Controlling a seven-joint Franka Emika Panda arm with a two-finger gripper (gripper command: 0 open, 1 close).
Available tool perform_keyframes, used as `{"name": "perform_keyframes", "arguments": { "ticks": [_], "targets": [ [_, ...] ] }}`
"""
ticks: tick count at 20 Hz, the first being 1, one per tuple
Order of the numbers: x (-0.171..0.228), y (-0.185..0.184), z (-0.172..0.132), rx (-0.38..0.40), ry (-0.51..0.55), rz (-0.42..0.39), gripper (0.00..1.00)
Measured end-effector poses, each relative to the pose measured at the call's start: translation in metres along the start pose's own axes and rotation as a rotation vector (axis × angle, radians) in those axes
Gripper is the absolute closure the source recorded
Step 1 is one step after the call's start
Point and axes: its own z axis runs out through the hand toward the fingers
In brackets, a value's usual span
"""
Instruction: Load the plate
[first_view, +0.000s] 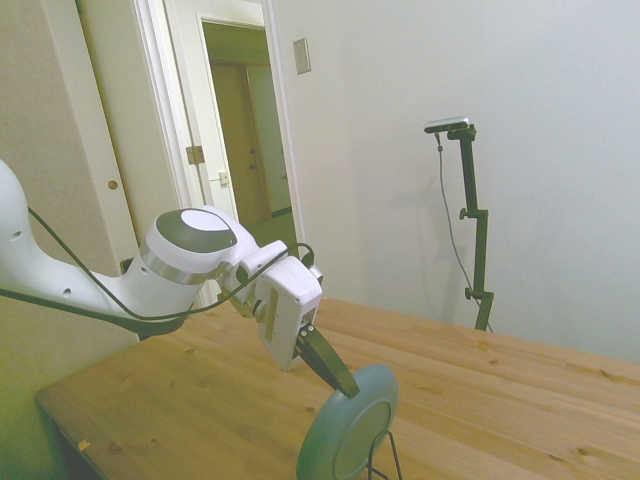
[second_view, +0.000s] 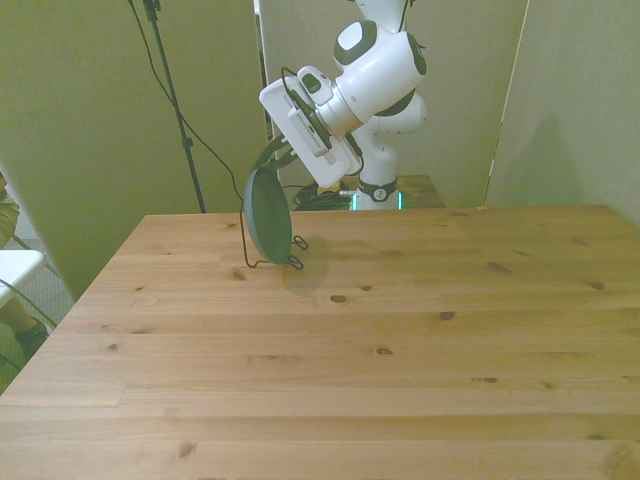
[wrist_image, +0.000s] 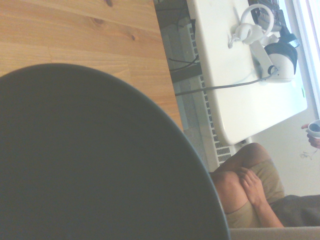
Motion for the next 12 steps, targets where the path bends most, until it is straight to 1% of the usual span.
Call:
{"name": "perform_keyframes", "arguments": {
  "ticks": [9, 12],
  "targets": [
    [-0.004, 0.005, 0.003, -0.001, 0.004, -0.005, 0.0],
    [-0.001, 0.011, 0.002, 0.015, 0.006, 0.009, 0.0]
  ]
}}
